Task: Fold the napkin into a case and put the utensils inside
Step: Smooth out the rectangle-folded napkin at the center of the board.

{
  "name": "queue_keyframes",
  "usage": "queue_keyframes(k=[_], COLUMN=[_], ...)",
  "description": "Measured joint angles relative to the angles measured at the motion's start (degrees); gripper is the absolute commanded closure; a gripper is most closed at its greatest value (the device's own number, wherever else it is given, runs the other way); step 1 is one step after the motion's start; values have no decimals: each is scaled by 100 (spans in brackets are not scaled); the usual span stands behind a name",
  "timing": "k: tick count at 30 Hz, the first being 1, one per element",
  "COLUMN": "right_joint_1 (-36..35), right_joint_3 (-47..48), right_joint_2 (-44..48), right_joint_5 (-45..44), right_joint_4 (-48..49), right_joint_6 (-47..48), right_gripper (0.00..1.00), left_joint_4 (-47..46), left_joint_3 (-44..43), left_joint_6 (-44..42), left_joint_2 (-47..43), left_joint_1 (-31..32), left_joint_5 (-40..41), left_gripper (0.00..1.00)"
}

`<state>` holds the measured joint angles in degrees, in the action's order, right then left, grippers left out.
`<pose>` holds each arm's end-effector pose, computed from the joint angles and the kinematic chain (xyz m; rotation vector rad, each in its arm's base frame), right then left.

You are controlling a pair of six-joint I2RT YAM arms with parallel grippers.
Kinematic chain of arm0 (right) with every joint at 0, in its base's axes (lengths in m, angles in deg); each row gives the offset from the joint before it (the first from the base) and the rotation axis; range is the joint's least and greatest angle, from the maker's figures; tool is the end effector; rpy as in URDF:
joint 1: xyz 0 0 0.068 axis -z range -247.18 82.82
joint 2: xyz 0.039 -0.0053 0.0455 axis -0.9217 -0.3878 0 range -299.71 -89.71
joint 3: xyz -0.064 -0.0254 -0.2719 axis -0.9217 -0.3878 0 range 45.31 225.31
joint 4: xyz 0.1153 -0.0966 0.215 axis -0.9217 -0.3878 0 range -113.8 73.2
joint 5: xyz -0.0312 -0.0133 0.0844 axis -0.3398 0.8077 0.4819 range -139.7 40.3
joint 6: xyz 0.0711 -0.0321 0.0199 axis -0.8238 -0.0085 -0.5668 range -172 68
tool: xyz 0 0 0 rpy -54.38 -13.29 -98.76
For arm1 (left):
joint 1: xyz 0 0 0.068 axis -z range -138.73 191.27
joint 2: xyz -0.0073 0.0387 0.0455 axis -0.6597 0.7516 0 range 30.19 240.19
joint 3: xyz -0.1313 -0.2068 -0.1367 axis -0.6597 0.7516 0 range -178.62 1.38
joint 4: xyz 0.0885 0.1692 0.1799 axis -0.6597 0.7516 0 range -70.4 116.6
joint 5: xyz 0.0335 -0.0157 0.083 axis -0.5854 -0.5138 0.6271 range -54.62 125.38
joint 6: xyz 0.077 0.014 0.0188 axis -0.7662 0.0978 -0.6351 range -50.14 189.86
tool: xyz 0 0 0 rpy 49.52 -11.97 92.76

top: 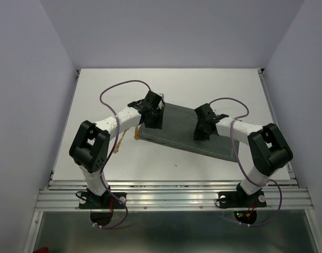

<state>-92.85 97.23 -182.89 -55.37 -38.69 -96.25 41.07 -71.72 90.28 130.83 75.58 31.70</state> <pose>0.2953 0.1343 0.1401 0.4658 2.6498 0.2586 0.3363 -0.2349 0.2120 0.3303 2.4672 -0.4986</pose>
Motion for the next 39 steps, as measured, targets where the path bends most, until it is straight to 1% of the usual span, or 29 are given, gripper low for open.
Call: queue_keyframes(k=[4, 7, 10, 12, 13, 16, 18, 23, 26, 28, 33, 39], right_joint_1=[-433, -522, -472, -407, -317, -61, 111, 903, 1150, 1176, 1300, 2017], right_joint_3=[586, 807, 822, 796, 743, 426, 142, -1008, -1469, -1539, -1541, -1521], right_joint_2=[-413, -350, 103, 417, 741, 1469, 1799, 2555, 2953, 3014, 2745, 2280], right_joint_5=[-186, -509, -955, -1095, -1196, -1303, -1294, -942, -778, -702, -579, -411], right_joint_4=[-225, -433, -761, -887, -968, -1097, -1121, -1272, -1451, -1460, -1322, -1145], right_joint_6=[-37, -33, -13, -11, -13, -15, -39, -109, -131, -146, -81, 168], right_gripper=[81, 76, 75, 74, 74, 73, 74, 74, 74, 74, 74, 73], left_joint_4=[22, 70, 68, 63, 63, 63, 52, -63, -175, -195, -197, -212], left_joint_3=[313, 345, 345, 345, 345, 345, 345, 345, 345, 345, 376, 376], left_joint_6=[28, 42, 39, 39, 37, 33, 31, 28, 17, -2, -57, -127], left_joint_2=[-33, -57, -131, -160, -160, -160, -151, -11, 181, 339, 531, 610], left_joint_1=[-7, -42, -120, -188, -225, -293, -339, -352, -328, -291, -203, -136], left_joint_5=[59, 142, 192, 210, 229, 334, 376, 260, 177, 157, 114, 122], left_gripper=[55, 53, 52, 51, 51, 51, 51, 51, 51, 51, 51, 49])
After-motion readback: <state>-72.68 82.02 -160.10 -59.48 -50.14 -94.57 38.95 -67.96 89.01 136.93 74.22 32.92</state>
